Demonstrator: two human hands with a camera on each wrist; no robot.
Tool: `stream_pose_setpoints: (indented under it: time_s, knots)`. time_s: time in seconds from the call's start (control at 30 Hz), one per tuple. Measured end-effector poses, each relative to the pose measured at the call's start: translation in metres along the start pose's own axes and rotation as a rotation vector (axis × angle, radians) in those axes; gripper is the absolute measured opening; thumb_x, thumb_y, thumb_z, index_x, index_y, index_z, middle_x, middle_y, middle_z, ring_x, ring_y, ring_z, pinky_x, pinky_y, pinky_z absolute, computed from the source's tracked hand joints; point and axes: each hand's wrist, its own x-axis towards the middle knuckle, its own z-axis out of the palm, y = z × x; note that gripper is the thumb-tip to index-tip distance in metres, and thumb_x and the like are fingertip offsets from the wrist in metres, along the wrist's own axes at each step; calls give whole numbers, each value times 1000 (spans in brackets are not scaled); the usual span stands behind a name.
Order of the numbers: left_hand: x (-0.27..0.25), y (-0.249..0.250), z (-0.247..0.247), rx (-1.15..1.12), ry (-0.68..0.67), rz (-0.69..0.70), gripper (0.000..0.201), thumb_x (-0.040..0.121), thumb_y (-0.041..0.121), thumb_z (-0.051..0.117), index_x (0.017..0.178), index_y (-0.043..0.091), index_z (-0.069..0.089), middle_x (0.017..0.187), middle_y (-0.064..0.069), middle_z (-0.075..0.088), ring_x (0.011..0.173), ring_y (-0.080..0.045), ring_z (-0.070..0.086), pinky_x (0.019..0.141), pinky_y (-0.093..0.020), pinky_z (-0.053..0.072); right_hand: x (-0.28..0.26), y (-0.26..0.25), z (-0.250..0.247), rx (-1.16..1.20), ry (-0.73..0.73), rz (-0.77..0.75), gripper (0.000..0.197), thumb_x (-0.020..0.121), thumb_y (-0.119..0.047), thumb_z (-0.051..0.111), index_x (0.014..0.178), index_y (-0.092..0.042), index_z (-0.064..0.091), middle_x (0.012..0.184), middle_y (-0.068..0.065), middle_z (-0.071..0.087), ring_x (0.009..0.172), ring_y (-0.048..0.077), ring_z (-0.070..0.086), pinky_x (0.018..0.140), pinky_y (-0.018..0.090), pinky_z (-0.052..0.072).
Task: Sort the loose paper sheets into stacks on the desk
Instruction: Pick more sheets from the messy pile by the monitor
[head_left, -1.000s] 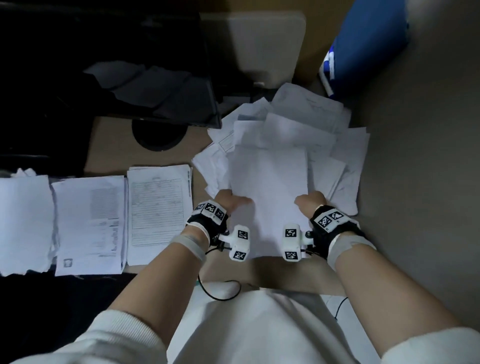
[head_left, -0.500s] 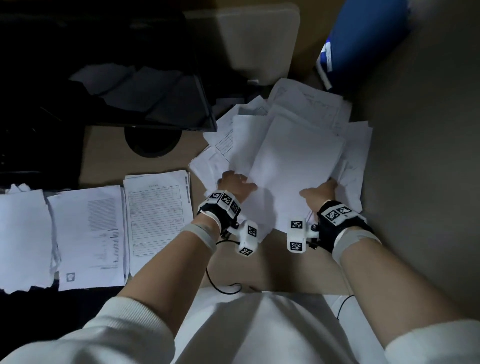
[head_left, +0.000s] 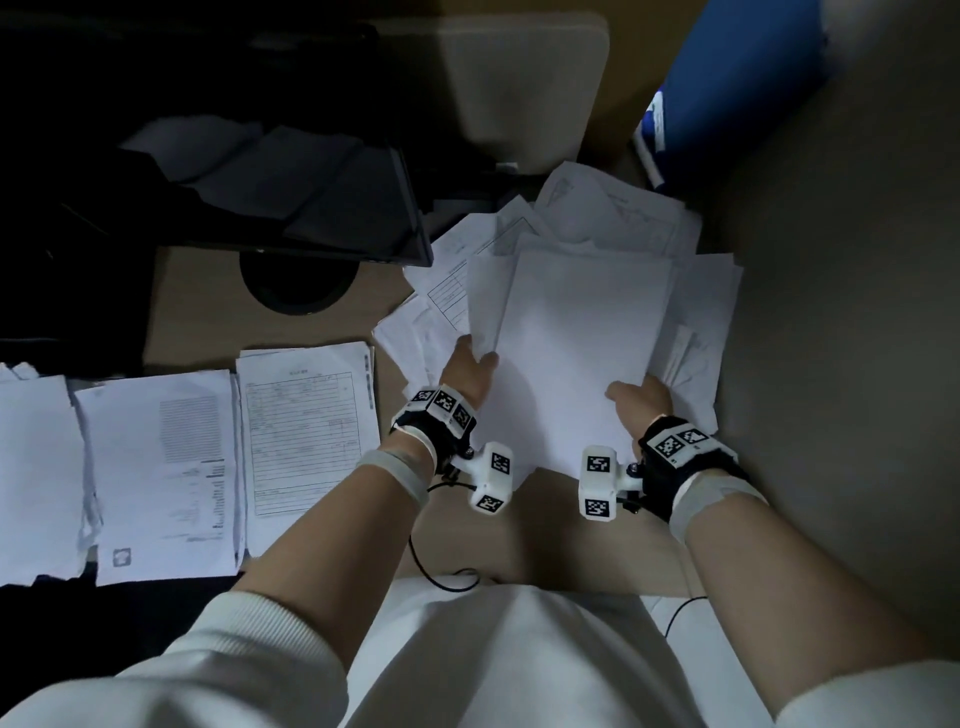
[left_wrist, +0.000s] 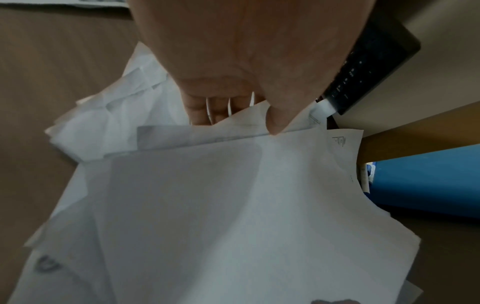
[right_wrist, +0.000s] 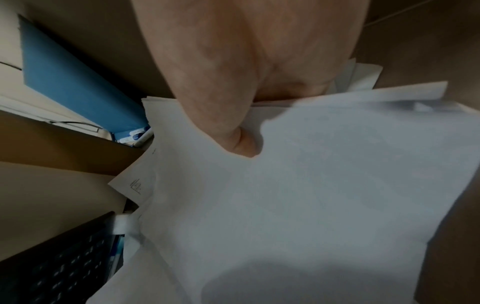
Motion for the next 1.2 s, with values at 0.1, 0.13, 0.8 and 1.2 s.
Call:
stream_pose_setpoints:
  time_s: [0.1,0.13,0.8,1.2]
  knots:
    - [-2,-10,1,-7,-5,-45,30,95,12,45,119,-3,55,126,-26,59,119,-40,55,100,-44,44,-3,-1,2,-13,-6,-51,46,86,-1,53,131,-7,47,123,4,57,105,24,55,91,33,44]
    - [-5,-12,-1,-12,-16,-63,23,91,13,45,105,-1,58,119,-28,60,116,-42,57,96,-47,46,-3,-1,2,-8,-15,-61,50,86,-1,54,134,-8,44,123,3,55,104,23,53,90,32,42]
    - [-16,-18,9,-230,-143,-289,40,78,22,76,108,-3,66,105,-24,71,95,-39,70,87,-55,57,3,-18,-1,-394,-142,-221,36,92,-3,42,127,-5,54,122,14,62,99,27,58,81,28,43]
    - [-28,-34,26,-493,-304,-503,18,86,20,72,87,4,65,75,-12,65,71,-27,63,74,-35,54,47,-91,17,-1160,-49,-557,45,98,-37,46,135,-12,55,145,14,39,134,37,36,111,52,31]
